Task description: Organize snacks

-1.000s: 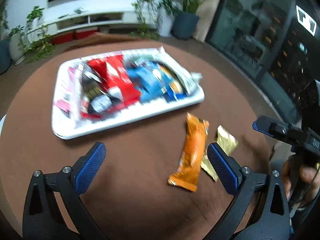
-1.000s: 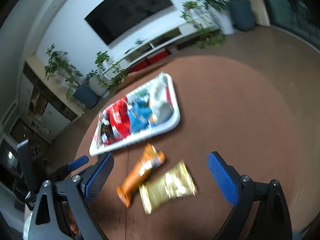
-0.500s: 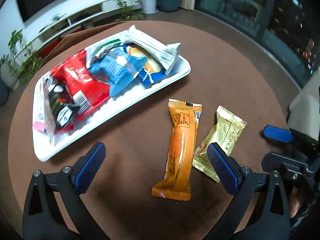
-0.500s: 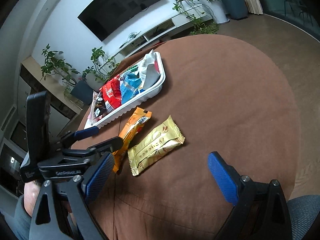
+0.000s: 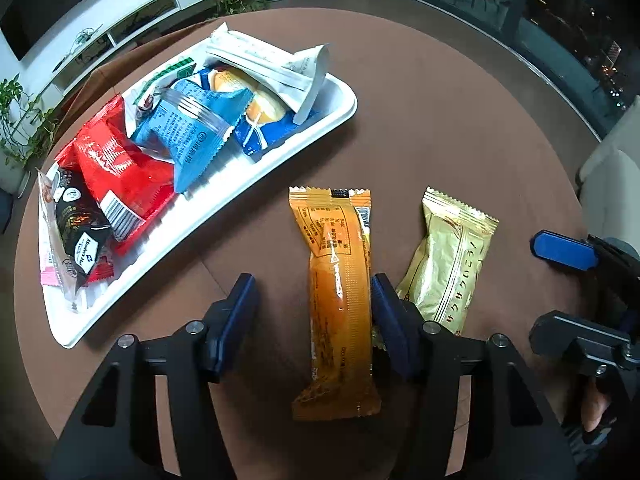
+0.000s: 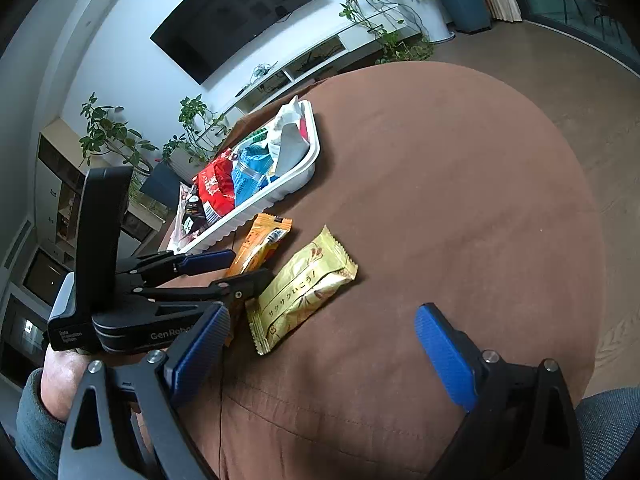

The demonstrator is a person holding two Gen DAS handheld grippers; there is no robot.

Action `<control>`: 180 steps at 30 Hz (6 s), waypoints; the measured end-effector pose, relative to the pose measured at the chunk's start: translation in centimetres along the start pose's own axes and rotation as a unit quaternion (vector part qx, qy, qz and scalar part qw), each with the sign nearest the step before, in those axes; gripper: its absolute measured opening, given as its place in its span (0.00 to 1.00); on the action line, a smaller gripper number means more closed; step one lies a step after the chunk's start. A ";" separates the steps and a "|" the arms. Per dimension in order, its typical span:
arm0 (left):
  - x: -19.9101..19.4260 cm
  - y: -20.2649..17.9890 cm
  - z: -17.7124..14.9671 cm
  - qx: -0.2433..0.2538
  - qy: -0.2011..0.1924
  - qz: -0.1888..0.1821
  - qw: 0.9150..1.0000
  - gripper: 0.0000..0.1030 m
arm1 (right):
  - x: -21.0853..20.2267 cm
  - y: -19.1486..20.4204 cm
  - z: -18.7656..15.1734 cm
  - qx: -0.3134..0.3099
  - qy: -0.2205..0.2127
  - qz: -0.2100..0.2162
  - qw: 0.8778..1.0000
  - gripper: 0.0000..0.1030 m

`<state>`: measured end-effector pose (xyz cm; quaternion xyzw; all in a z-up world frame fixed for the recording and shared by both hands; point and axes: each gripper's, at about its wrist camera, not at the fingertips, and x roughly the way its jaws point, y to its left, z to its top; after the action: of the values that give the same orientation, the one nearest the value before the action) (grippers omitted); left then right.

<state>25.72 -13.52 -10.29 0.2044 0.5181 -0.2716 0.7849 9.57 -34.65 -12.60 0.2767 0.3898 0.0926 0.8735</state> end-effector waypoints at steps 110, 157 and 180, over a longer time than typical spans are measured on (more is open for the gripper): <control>-15.2 17.9 -7.1 -0.238 -0.143 -0.057 0.959 0.19 | 0.1 8.5 17.6 -0.113 -0.020 0.019 0.993 0.32; -4.1 16.8 4.4 -0.199 -0.078 -0.038 0.976 0.24 | 17.1 12.3 17.2 -0.163 0.077 -0.052 0.982 0.42; -5.4 14.7 3.7 -0.197 -0.117 -0.025 0.973 0.70 | 14.6 12.3 17.5 -0.163 0.046 -0.050 0.984 0.63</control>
<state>35.96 -3.27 -3.32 -0.0002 0.4712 -0.2055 0.8578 32.95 -26.13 -5.42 0.1068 0.4223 0.1238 0.8916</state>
